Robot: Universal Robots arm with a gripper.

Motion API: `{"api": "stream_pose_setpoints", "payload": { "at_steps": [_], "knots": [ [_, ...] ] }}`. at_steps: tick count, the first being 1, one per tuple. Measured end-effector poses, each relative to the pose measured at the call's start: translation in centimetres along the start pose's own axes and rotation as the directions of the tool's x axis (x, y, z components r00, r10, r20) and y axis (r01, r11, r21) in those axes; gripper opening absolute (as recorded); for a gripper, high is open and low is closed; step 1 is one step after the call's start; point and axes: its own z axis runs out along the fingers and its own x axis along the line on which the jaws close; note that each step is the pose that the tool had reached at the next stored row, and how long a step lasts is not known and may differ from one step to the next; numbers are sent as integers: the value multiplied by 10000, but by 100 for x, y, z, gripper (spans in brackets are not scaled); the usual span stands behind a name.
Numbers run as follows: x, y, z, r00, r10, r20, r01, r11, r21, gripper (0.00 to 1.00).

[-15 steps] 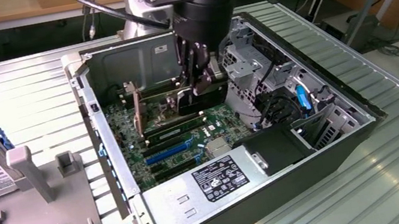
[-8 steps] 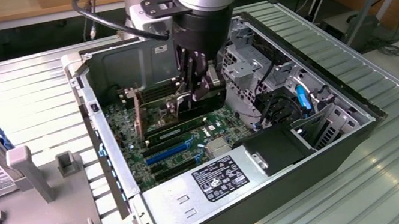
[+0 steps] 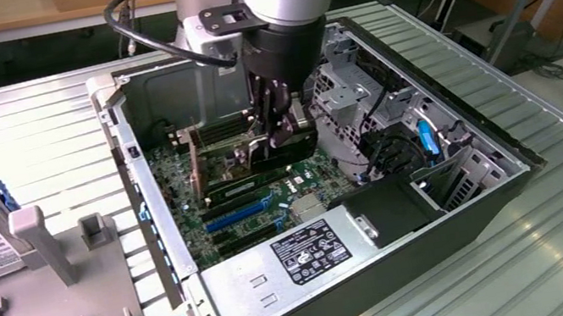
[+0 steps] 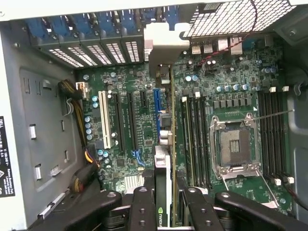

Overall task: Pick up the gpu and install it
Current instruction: 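Insert the gpu into the slot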

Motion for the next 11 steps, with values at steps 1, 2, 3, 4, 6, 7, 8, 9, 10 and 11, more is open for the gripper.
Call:
{"api": "stream_pose_setpoints", "payload": {
  "at_steps": [1,2,3,4,6,7,8,9,10,11],
  "knots": [
    [-1,0,2,10000,0,5,0,10000,1,27],
    [-2,-1,5,10000,0,5,0,10000,0,27],
    [-1,-1,18,10000,-1,7,1,10000,1,27],
    [-4,-1,36,10000,0,-3,0,10000,0,27],
    [-26,-1,95,10000,0,-18,0,10000,3,27],
    [-32,0,111,10000,0,-20,0,10000,2,27],
    [-43,0,130,10000,0,-24,0,10000,3,27],
    [-53,1,146,10000,-15,-31,15,10000,3,27],
    [-62,1,160,10000,-41,-38,41,10000,4,27],
    [-79,2,183,9999,-149,-53,149,9999,4,27]
  ]
}}
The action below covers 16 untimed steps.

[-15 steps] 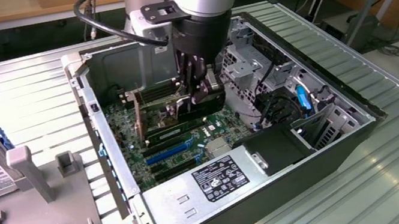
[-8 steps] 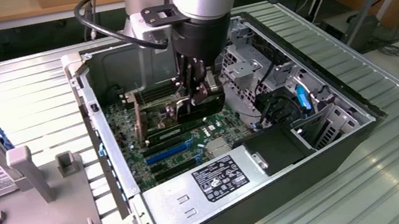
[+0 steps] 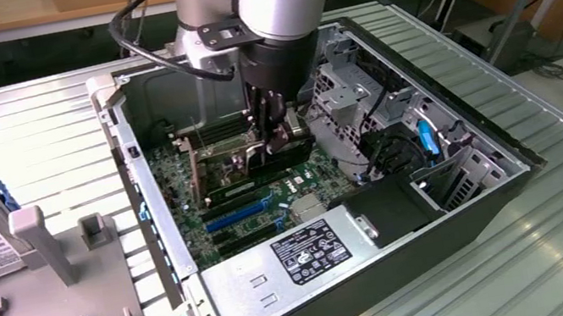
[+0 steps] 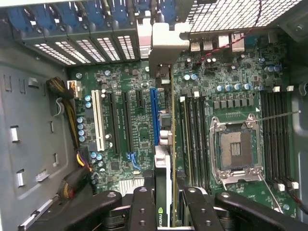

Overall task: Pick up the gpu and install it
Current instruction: 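Insert the gpu into the slot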

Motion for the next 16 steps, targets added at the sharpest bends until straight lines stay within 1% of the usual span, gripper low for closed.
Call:
{"api": "stream_pose_setpoints", "payload": {
  "at_steps": [2,3,5,6,8,11,16],
  "knots": [
    [-11,0,27,9996,-275,-19,275,9996,-3,27],
    [-13,0,61,9990,-449,-25,449,9990,23,27],
    [-13,2,91,9987,-518,-27,518,9987,35,27],
    [-12,8,115,9986,-530,-25,530,9986,53,27],
    [-9,44,146,9986,-535,-25,536,9985,71,27],
    [-2,111,217,9985,-549,-25,549,9984,99,27],
    [2,149,276,9985,-552,-27,552,9984,104,27]
  ]
}}
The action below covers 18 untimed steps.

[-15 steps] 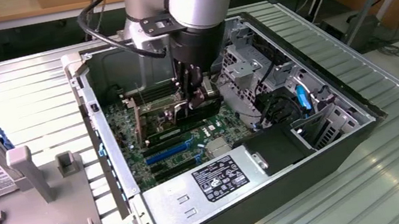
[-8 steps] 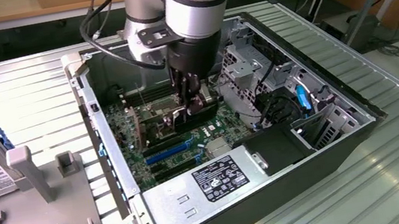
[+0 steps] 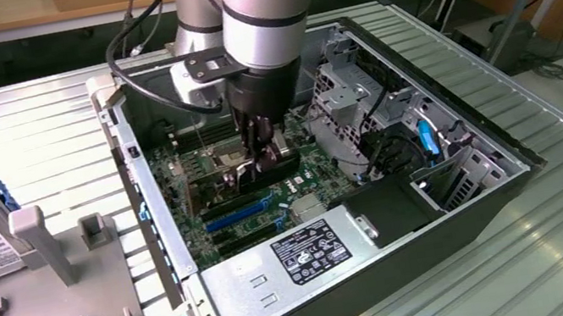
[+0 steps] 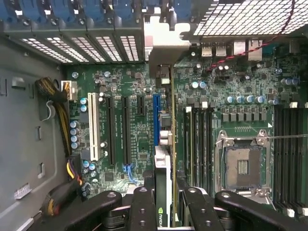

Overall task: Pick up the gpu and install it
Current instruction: 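Insert the gpu into the slot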

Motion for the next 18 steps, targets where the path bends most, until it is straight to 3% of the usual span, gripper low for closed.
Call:
{"api": "stream_pose_setpoints", "payload": {
  "at_steps": [7,14,18],
  "knots": [
    [5,80,139,10000,-26,0,26,10000,5,27],
    [7,87,156,10000,-31,2,31,10000,7,27],
    [8,111,198,10000,-33,-38,33,10000,6,27]
  ]
}}
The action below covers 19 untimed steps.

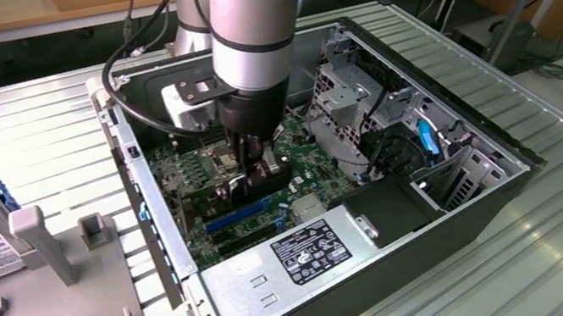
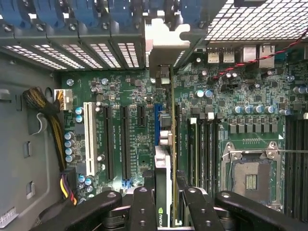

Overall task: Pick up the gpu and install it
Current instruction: 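Insert the gpu into the slot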

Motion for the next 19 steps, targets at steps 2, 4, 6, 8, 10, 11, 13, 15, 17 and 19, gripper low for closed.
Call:
{"api": "stream_pose_setpoints", "payload": {
  "at_steps": [2,4,6,8,10,11,13,15,17,19],
  "knots": [
    [0,3,22,10000,0,-25,0,10000,0,27],
    [0,12,50,10000,1,-64,-1,10000,1,27],
    [1,28,62,9999,0,-103,0,10000,1,27],
    [1,45,66,9999,-2,-122,2,10000,2,27],
    [2,75,72,9999,-4,-154,4,10000,3,27],
    [2,80,72,9999,-5,-163,5,10000,2,27],
    [2,86,74,9999,-4,-173,4,10000,3,27],
    [2,94,76,9998,-4,-214,4,10000,4,27],
    [-1,101,82,9989,-1,-459,1,10000,7,27],
    [-13,102,84,9990,-3,-458,3,10000,8,27]
  ]
}}
